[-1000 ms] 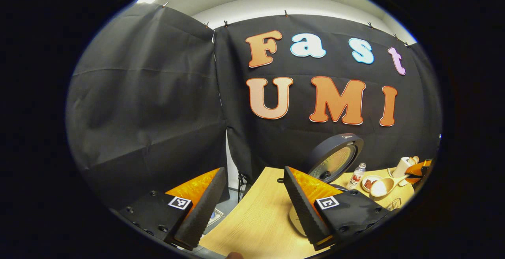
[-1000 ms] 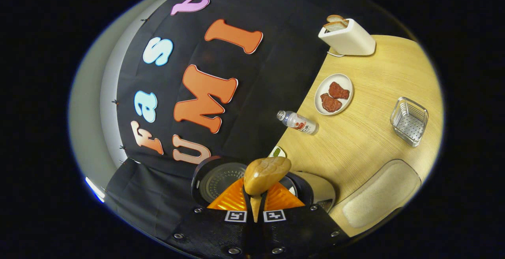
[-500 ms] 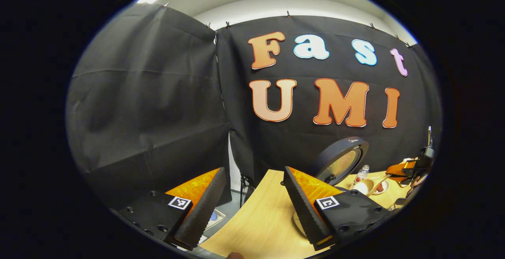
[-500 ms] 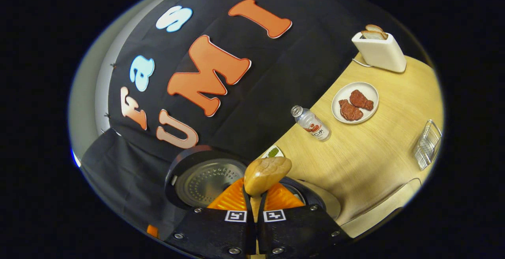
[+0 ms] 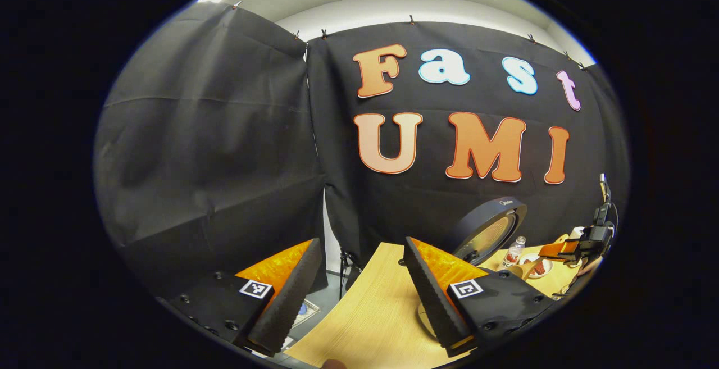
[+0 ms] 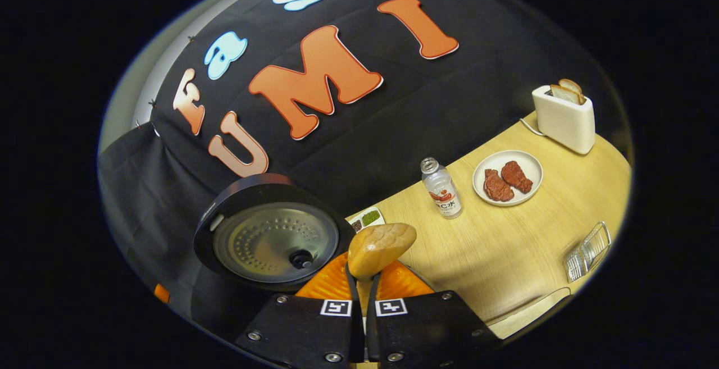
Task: Close the left gripper, press the button to open the rice cooker; take a wooden spoon from the chopstick holder with the right hand, scoop a spoonful of rice and pour it into the rice cooker, then put the wooden spoon back into the chopstick holder.
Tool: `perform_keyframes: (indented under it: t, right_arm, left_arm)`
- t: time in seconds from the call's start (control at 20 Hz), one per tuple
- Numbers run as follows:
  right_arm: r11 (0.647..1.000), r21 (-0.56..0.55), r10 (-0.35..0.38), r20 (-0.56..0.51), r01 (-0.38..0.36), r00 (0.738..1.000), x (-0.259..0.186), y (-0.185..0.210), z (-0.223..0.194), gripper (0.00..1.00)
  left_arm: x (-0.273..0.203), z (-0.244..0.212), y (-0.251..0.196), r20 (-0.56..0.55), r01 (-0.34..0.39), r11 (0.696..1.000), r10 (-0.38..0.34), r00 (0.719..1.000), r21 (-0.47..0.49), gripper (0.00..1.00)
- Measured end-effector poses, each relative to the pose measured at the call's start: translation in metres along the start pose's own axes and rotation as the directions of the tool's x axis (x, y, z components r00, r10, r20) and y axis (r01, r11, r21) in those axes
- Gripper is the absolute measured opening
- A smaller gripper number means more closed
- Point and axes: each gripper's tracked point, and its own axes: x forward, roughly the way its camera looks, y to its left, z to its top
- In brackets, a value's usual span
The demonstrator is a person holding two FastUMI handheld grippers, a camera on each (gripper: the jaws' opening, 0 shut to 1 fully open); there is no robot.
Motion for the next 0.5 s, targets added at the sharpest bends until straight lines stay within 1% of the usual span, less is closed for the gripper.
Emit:
perform_keyframes:
  t: [0.2,0.3,0.45,0.5]
  right_arm:
    - [0.994,-0.108,0.015,0.021,-0.013,1.000,0.000,0.004,0.005,0.01]
    - [0.985,-0.173,0.018,0.026,-0.013,1.000,-0.002,0.014,0.004,0.01]
    - [0.967,-0.253,0.026,0.033,-0.017,0.999,-0.001,0.021,0.005,0.01]
    - [0.961,-0.276,0.033,0.039,-0.021,0.999,-0.002,0.023,0.006,0.01]
  left_arm:
    - [0.004,0.004,0.000,0.015,-0.001,1.000,0.000,1.000,0.003,1.00]
    - [0.002,0.003,0.002,0.015,-0.004,1.000,0.004,1.000,0.002,1.00]
    - [0.000,0.002,0.002,0.015,-0.003,1.000,0.003,1.000,-0.002,0.98]
    - [0.000,0.002,0.003,0.017,-0.005,1.000,0.005,1.000,0.000,1.00]
